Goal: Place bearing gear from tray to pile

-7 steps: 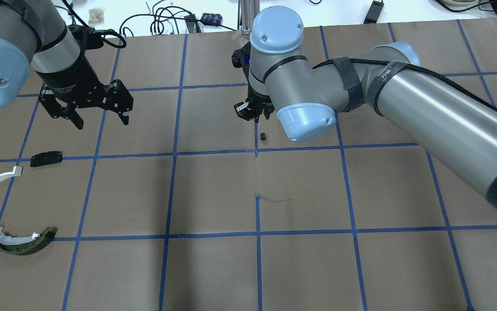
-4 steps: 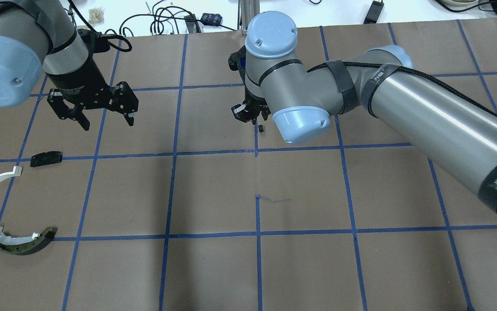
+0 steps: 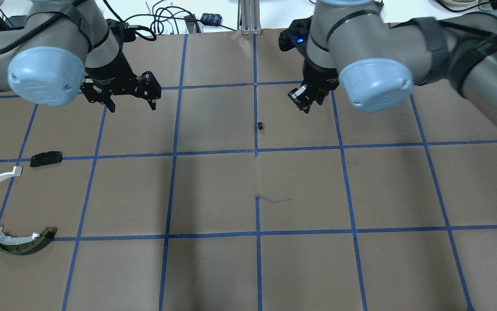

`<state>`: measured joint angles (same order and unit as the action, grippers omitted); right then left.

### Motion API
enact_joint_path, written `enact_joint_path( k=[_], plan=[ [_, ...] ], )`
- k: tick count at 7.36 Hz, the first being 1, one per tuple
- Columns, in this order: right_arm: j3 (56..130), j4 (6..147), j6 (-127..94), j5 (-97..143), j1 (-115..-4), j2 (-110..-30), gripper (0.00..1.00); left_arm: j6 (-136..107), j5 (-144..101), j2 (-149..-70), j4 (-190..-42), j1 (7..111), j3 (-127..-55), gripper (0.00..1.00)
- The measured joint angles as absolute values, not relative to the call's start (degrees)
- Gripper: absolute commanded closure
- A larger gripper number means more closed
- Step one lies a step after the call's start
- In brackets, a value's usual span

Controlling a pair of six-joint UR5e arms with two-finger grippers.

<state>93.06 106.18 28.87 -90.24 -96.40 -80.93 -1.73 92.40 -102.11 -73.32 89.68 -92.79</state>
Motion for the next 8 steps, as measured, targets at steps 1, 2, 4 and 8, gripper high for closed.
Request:
enact_joint_path(
  k=[1,2,4,8],
  plan=[
    [93.19,102.68,39.5,-91.91,-90.45,-84.13,0.45,-2.58,92.15,-105.06,-69.12,91.09,-92.24,0.0],
    [93.22,100.65,49.34,-93.05,-84.25,-86.11,0.45,-3.71,92.01,-108.27,-66.15,93.11,-91.0,0.0],
    [93.25,98.37,63.0,-94.91,-73.42,-88.13,0.45,-8.35,91.94,-114.93,-64.07,98.73,-87.06,0.0],
    [93.13,105.24,94.23,-95.54,-54.31,-83.18,0.42,-18.14,88.79,-123.49,-58.69,106.6,-84.7,0.0]
  ],
)
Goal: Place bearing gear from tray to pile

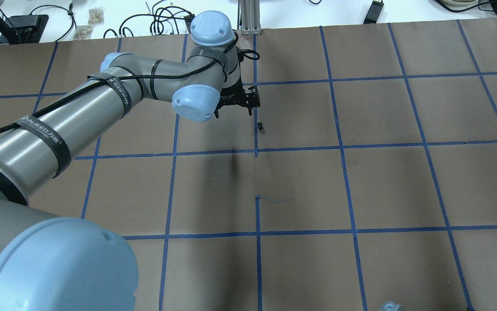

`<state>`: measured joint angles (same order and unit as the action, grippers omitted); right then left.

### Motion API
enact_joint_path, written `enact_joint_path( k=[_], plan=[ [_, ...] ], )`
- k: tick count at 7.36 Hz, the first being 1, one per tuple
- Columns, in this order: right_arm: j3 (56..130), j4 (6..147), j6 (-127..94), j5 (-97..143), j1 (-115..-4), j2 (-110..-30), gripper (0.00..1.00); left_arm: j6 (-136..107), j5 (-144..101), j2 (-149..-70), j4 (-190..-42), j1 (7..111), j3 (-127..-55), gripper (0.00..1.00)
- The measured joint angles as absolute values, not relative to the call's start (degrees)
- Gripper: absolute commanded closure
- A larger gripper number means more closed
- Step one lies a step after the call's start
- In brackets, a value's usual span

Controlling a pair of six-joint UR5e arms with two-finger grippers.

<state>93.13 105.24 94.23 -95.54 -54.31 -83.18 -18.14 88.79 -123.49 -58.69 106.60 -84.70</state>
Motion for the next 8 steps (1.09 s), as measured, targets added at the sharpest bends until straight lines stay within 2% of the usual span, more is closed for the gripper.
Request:
enact_joint_path(
  k=[4,5,6,8],
  plan=[
    [92.65,121.27,118.14,-95.11,-43.65,-70.59,0.42,-21.25,87.67,-128.45,-57.59,108.56,-80.4,0.0],
    [92.19,123.99,121.05,-94.13,-41.0,-67.01,0.35,-21.43,87.69,-129.44,-57.18,108.8,-80.16,0.0],
    [91.65,125.88,123.48,-92.8,-39.17,-64.07,0.31,-21.51,87.69,-130.19,-56.7,108.98,-80.05,0.0],
    [90.96,127.44,129.24,-90.93,-37.41,-59.49,0.26,-21.57,87.61,-131.27,-56.23,109.45,-80.04,0.15]
  ],
)
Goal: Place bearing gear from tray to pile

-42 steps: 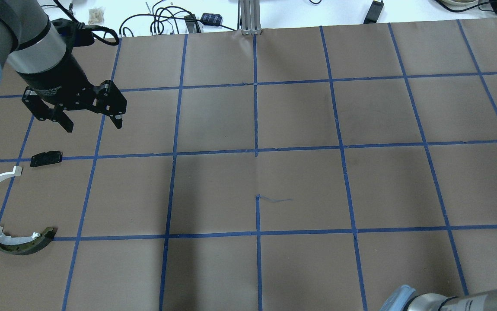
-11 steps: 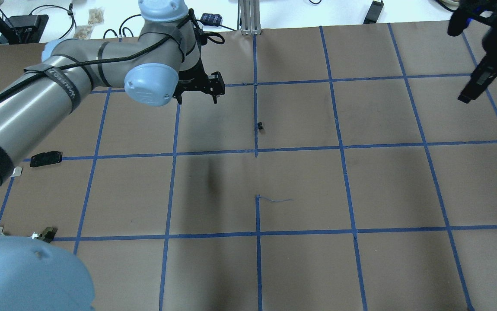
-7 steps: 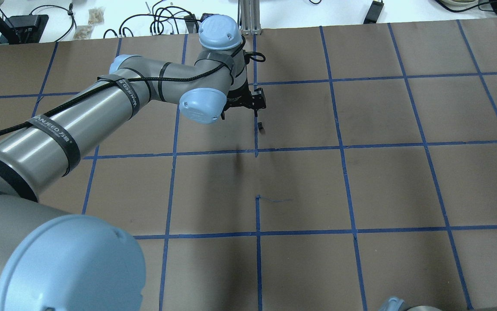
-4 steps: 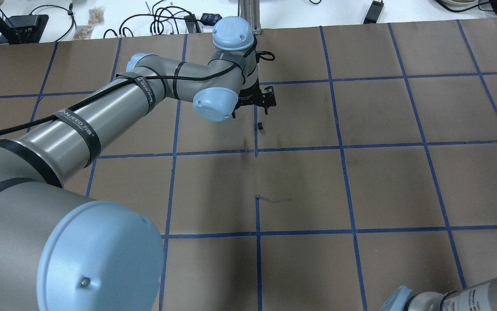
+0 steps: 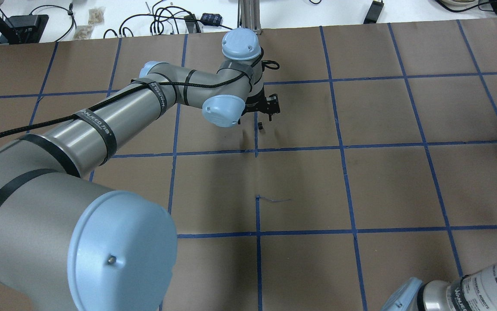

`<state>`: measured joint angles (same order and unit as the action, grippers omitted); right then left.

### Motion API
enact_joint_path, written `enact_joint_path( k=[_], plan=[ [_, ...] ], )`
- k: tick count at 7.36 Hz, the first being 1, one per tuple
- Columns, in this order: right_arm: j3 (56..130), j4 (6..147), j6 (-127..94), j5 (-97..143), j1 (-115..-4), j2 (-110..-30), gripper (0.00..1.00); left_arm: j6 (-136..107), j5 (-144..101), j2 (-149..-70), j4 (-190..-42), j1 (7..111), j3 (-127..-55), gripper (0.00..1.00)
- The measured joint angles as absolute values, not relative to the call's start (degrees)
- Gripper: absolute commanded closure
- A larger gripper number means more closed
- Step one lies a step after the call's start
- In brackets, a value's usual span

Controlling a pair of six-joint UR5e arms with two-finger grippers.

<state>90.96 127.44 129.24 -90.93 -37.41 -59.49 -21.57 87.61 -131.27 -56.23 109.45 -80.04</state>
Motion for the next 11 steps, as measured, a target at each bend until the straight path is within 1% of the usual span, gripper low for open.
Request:
enact_joint_path(
  k=[1,2,3,4,5,8,9,11],
  plan=[
    [90.78,128.18,131.88,-90.63,-37.14,-58.16,0.24,-21.64,87.57,-131.63,-56.24,109.81,-80.06,0.3],
    [90.73,128.74,133.64,-90.64,-37.05,-57.2,0.26,-21.73,87.55,-131.99,-56.38,110.02,-80.06,0.51],
    [90.73,129.61,134.6,-90.91,-36.98,-56.14,0.25,-21.75,87.54,-132.2,-56.65,110.16,-80.06,0.69],
    [90.83,130.81,135.01,-91.35,-36.82,-55.12,0.2,-21.73,87.54,-132.25,-57.02,110.25,-80.1,0.95],
    [91.0,131.4,135.13,-91.6,-36.51,-54.59,0.13,-21.72,87.55,-132.21,-57.31,110.26,-80.11,1.0],
    [91.27,131.41,135.37,-92.01,-35.35,-54.31,0.14,-21.06,87.56,-131.82,-57.56,110.32,-80.07,1.0],
    [91.37,131.2,135.74,-92.26,-35.09,-54.31,0.15,-20.86,87.59,-131.36,-57.57,110.28,-80.03,1.0],
    [91.74,131.03,136.52,-92.45,-34.72,-54.28,0.23,-20.66,87.76,-130.44,-57.59,109.94,-79.96,1.0]
  ],
)
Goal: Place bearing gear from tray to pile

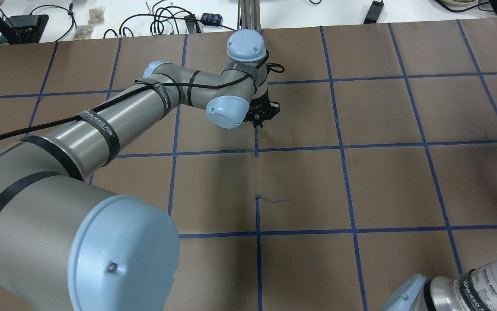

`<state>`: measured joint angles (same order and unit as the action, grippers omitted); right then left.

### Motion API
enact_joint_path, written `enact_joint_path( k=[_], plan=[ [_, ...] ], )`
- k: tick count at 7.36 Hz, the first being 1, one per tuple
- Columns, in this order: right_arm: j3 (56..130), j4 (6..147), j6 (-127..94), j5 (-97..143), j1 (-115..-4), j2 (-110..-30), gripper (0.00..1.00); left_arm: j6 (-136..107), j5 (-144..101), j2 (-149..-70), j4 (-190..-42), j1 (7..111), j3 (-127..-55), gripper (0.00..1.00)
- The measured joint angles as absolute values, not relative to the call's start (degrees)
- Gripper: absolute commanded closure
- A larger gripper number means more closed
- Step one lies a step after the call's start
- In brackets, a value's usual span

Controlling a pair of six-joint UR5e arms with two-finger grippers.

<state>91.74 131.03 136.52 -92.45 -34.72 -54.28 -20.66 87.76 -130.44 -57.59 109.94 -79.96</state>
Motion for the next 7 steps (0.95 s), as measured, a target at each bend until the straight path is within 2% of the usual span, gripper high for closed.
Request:
enact_joint_path(
  k=[1,2,3,4,5,7],
  plan=[
    [91.86,130.97,136.76,-92.51,-34.56,-54.29,0.38,-20.32,88.15,-129.6,-58.36,108.63,-79.94,1.0],
    [91.9,130.95,136.96,-92.53,-34.3,-54.36,0.64,-17.5,88.66,-128.01,-61.15,105.58,-79.96,1.0],
    [91.92,130.99,137.08,-92.56,-34.11,-54.43,0.8,-10.68,89.9,-125.51,-65.59,100.9,-80.29,1.0],
    [91.93,131.02,137.14,-92.6,-33.99,-54.46,0.89,-4.22,91.54,-122.78,-69.21,96.06,-81.08,1.0],
    [91.92,130.96,137.18,-92.61,-33.96,-54.61,0.95,0.51,92.87,-120.24,-71.33,91.82,-82.39,1.0],
    [91.46,129.99,136.92,-92.71,-33.95,-56.19,0.96,12.04,95.61,-115.94,-72.58,83.25,-86.46,1.0]
  ],
)
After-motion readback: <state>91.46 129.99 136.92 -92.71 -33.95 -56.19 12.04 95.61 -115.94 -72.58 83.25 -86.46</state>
